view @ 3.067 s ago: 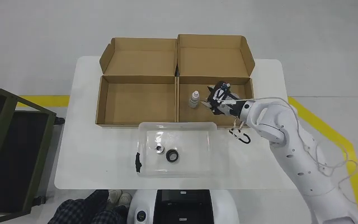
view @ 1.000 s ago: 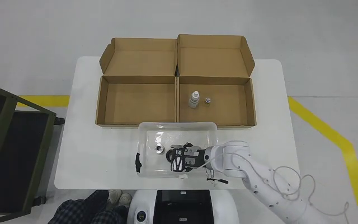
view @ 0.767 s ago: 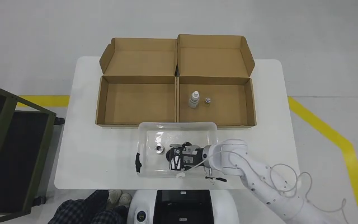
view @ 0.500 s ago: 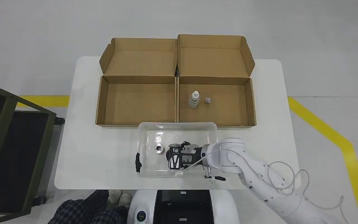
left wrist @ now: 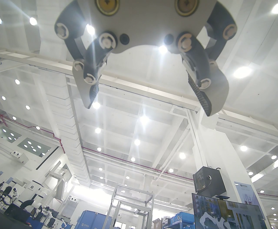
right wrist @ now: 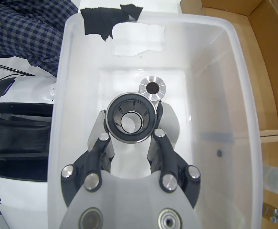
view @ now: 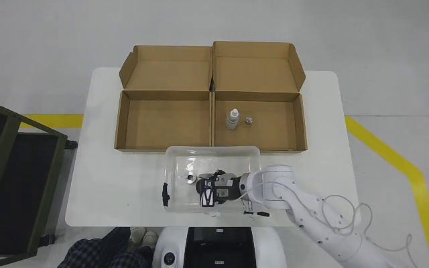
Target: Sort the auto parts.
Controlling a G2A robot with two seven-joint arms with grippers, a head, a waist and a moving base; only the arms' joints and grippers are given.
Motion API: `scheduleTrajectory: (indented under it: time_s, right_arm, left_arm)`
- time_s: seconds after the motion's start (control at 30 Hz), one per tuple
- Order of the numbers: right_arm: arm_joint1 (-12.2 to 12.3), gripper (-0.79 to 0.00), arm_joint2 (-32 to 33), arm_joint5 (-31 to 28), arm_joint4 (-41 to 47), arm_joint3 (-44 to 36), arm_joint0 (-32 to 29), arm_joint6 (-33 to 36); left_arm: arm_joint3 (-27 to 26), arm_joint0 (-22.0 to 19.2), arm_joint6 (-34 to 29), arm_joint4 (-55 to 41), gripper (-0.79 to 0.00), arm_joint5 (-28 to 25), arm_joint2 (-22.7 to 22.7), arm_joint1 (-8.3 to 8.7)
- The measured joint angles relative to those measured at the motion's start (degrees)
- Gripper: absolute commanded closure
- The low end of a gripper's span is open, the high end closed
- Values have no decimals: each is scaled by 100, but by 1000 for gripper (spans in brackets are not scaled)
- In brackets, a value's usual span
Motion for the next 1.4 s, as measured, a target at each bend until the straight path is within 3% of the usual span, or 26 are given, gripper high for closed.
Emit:
scheduleTrajectory:
  time_s: [0.33, 0.57, 1.4]
  right_arm:
    - [105, 0, 508, 31, 225, -701, -176, 22]
    - [114, 0, 732, 369, 331, -1127, -317, -375]
    - [-96, 0, 1166, 1537, 668, -1809, -347, -3127]
  left_arm:
    - [0, 0, 0, 0, -785, 0, 0, 0]
    - [0, 0, 0, 0, -785, 0, 0, 0]
    - [0, 0, 0, 0, -785, 0, 0, 0]
